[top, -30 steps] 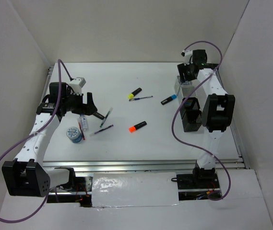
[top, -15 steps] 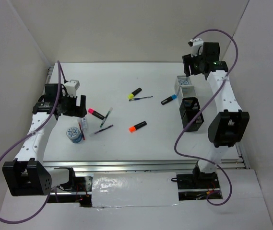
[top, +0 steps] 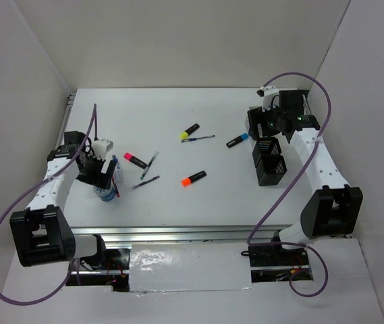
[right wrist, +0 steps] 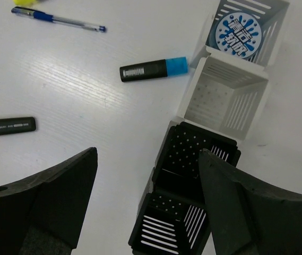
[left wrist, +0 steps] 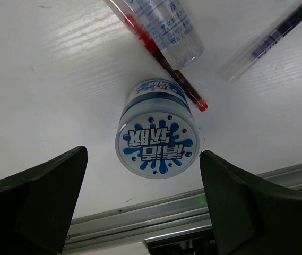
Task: Sort the stationery into containers
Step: Pick up the stationery from the center of the board.
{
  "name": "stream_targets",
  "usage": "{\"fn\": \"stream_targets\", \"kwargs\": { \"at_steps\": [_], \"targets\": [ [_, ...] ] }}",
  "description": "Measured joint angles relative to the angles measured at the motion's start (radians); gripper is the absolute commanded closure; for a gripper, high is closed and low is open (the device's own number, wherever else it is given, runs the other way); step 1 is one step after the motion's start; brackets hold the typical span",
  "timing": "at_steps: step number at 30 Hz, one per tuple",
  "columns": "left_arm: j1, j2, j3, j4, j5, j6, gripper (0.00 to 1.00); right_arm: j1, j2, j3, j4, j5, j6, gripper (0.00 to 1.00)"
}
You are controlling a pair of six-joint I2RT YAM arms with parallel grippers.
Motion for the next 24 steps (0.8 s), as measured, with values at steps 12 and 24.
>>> {"fn": "stream_targets", "kwargs": {
  "at_steps": [12,24],
  "targets": [
    [-0.001,0.024,-0.057,0.014,-0.001,0.049,0.01,0.001,0.000,-0.007,0.000,-0.028,0.037,0.17],
    [-0.024,0.042,-0.062,0.039,0.016,0.092,0.57,0.002,0.000,-0.010,0.003,-0.033,0.044,0.17]
  ]
}}
